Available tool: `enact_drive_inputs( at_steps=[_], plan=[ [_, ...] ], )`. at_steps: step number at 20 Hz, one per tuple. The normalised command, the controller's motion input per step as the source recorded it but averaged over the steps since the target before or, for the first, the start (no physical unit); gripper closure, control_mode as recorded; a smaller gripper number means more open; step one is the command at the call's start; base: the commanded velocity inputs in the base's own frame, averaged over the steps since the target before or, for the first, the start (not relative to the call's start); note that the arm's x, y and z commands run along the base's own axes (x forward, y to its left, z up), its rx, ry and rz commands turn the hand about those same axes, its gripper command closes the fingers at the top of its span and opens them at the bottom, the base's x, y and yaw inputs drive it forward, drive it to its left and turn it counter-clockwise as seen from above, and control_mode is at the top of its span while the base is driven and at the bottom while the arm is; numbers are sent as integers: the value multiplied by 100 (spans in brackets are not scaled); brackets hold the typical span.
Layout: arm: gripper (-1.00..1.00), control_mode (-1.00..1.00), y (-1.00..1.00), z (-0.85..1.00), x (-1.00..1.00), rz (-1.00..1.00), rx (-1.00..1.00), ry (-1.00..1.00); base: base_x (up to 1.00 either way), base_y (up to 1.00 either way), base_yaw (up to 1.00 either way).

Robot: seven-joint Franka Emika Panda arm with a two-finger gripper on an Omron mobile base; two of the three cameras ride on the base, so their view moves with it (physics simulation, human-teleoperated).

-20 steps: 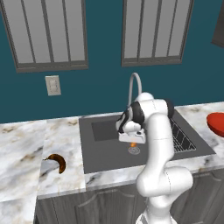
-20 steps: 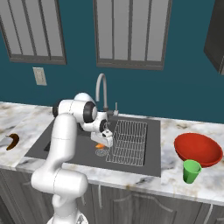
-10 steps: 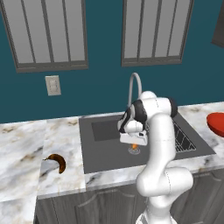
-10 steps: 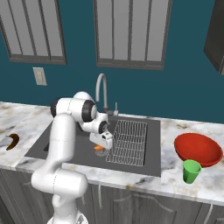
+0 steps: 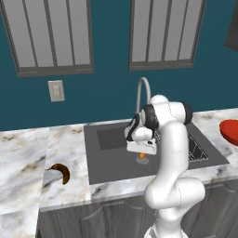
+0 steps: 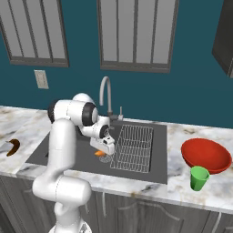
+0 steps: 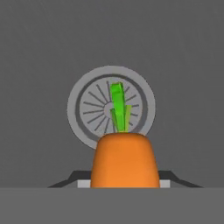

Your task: Remove the carrot and banana from the sink. Then move the bowl and cup from the counter to the sink for washing.

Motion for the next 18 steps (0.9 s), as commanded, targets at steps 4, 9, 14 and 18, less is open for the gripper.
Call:
enact_drive_inputs(
  at_steps=[4, 9, 14, 18],
  plan=[
    [100, -100, 13, 16, -27, -2, 0, -11, 0, 0, 0],
    [100, -100, 16, 16, -26, -3, 0, -23, 0, 0, 0],
    [100, -100, 15, 20, -19, -4, 0, -19, 0, 0, 0],
    [100, -100, 14, 30, -18, -2, 0, -5, 0, 0, 0]
  ],
)
